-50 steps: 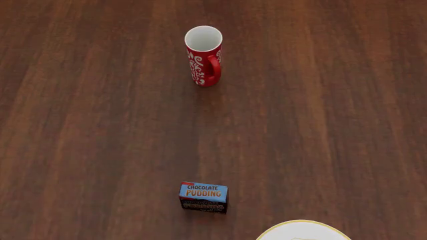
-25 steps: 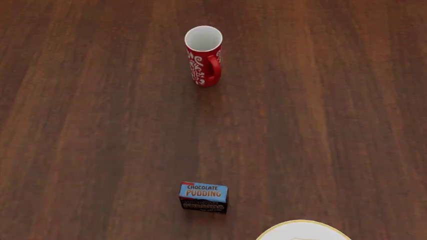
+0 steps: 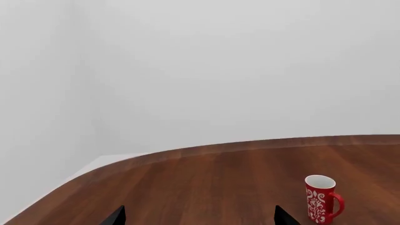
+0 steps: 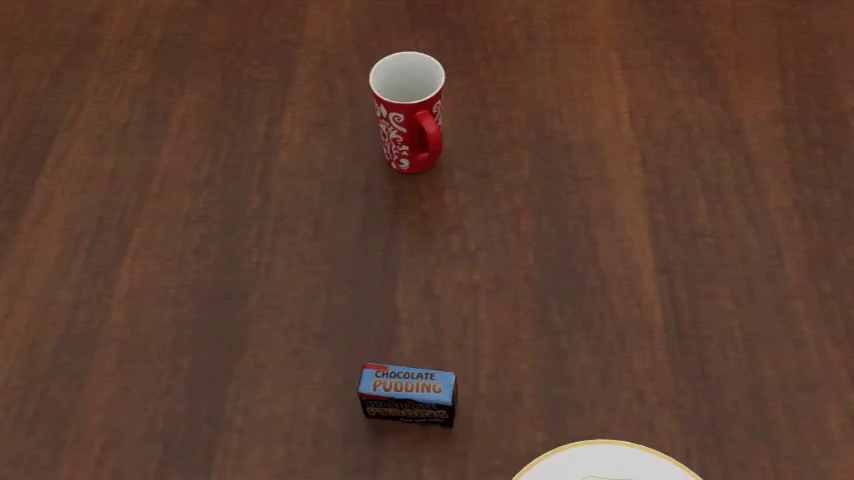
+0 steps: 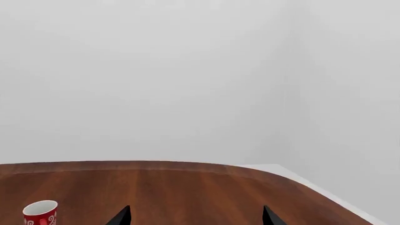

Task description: Put the white mug on the plate.

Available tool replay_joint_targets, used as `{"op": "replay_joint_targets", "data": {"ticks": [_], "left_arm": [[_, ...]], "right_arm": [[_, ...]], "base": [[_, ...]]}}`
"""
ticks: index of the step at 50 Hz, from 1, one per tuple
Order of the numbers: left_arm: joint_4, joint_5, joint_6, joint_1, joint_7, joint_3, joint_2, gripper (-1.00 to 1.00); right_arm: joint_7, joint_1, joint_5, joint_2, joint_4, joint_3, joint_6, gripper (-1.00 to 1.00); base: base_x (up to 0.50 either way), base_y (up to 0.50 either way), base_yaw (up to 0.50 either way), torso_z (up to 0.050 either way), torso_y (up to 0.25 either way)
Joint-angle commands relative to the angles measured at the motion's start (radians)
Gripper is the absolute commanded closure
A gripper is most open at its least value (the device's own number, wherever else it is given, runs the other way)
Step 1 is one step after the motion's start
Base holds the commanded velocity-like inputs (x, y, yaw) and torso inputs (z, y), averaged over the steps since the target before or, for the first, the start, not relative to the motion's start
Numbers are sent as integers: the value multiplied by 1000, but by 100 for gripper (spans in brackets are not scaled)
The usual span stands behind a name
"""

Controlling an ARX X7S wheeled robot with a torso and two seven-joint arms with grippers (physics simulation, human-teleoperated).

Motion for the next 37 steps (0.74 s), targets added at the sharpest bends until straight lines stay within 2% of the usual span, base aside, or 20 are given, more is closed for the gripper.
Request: {"op": "replay_joint_targets", "data": {"ticks": [1,11,31,37], "left_arm": [[0,19,13,14,0,-12,0,-100],[0,53,23,27,0,-19,0,-100],[0,73,38,55,0,-32,0,-100],[0,124,43,78,0,-20,0,-100]], "right_arm": [[-123,-3,47,-88,-2,94,-35,-100],[-159,-3,105,-89,-2,152,-48,-100],[-158,-3,49,-89,-2,101,-73,-100],[-164,-3,32,-89,-2,78,-85,-100]], "base": [[0,0,0,0,0],[0,0,0,0,0],[0,0,0,0,0],[0,0,0,0,0]]}}
